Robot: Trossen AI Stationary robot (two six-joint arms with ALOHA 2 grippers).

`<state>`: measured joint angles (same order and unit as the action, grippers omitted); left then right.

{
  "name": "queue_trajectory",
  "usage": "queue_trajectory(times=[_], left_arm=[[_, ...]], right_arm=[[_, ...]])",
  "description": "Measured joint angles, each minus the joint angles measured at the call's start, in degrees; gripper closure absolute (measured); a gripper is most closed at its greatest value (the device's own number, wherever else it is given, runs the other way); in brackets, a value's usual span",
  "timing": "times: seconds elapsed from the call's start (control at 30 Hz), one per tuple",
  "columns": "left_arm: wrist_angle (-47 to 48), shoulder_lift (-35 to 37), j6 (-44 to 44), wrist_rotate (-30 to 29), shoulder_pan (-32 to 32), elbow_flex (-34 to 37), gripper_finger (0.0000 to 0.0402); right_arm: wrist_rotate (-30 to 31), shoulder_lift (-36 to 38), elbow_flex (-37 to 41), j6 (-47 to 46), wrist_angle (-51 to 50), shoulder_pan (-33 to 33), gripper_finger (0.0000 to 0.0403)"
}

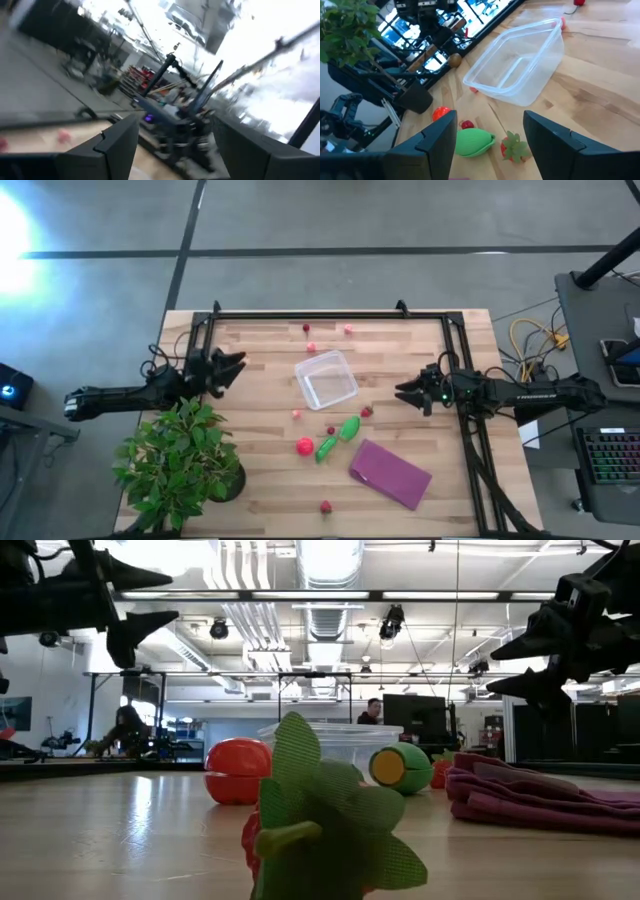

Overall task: Pick and placing Produce into tupperware
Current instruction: Put the brown kiwi into the transparent bin

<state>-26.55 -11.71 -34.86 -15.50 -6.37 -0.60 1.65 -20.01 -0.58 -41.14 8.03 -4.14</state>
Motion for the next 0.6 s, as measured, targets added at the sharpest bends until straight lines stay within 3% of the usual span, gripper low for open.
queue_trajectory(times=[0.33, 0.6], left_arm=[[-0.02, 0.16, -26.77, 0.44, 0.01, 0.00, 0.0164], [-0.86, 0.20, -26.66, 0.33, 0.01, -0.02, 0.0164]], right_arm=[[2.91, -0.02, 0.01, -0.42, -0.15, 0.00, 0.0184], [3.08, -0.02, 0.00, -0.26, -0.13, 0.00, 0.0184]])
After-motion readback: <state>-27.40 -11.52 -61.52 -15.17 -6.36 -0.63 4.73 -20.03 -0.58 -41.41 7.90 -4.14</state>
